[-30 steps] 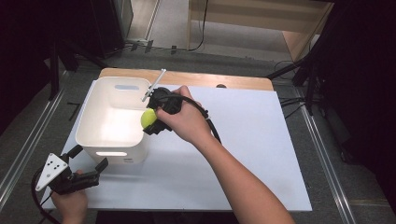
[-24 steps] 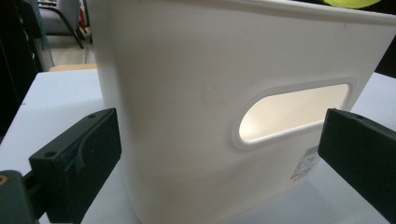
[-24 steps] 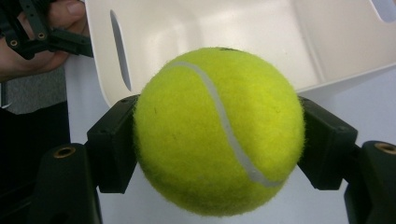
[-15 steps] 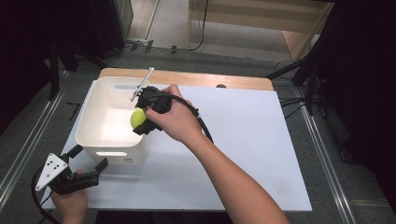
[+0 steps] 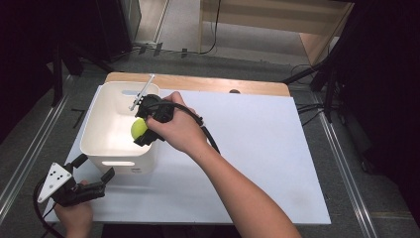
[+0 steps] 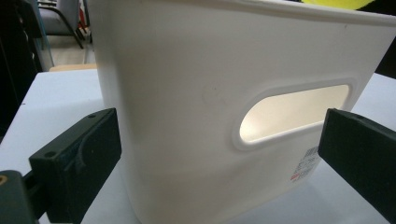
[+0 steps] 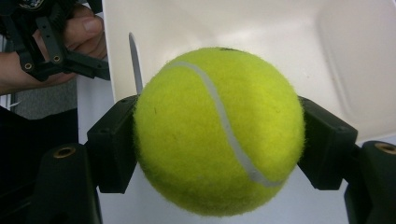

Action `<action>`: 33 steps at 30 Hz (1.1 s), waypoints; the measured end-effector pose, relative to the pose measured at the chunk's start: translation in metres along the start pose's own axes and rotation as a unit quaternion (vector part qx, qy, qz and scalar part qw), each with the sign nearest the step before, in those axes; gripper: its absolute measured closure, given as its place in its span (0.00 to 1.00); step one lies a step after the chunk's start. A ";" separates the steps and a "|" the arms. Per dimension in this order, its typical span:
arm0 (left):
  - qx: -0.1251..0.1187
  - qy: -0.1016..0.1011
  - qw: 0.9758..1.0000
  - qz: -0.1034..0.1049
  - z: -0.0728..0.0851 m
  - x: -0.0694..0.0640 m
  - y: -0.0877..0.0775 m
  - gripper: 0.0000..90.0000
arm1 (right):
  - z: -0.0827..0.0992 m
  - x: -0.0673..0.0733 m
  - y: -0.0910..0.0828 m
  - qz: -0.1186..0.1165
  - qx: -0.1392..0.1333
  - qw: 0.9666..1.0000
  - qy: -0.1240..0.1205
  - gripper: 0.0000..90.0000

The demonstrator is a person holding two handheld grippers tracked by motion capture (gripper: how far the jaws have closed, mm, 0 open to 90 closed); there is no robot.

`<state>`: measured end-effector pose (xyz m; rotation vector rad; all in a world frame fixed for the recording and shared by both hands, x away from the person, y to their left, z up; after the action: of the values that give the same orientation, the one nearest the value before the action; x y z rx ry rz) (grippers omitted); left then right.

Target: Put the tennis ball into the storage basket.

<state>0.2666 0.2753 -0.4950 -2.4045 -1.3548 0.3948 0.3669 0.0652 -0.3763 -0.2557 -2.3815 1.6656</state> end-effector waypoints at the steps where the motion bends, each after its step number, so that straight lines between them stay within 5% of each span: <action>1: 0.000 0.000 1.000 0.000 0.000 0.000 0.000 0.00 | -0.001 0.001 0.001 0.001 0.001 1.000 0.001 0.26; 26: 0.001 -0.002 1.000 0.002 0.000 0.001 0.000 0.00 | -0.009 0.003 0.034 0.012 0.037 0.999 -0.014 0.25; 33: -0.003 -0.004 1.000 0.004 0.000 0.001 0.000 0.00 | -0.008 0.005 0.032 0.026 0.038 0.999 -0.021 0.14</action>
<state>0.2670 0.2762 -0.4945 -2.4166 -1.3530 0.4038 0.3650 0.0852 -0.4036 -0.2753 -2.3536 1.7990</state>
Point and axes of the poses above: each handheld gripper's, and its own axes: y roughly forward along the jaws, z roughly out of its underside, x roughly to its left, the point moved 5 cm from there along y, roughly forward along the jaws, and after that the axes turned 13 degrees about x, right-handed, at the moved point
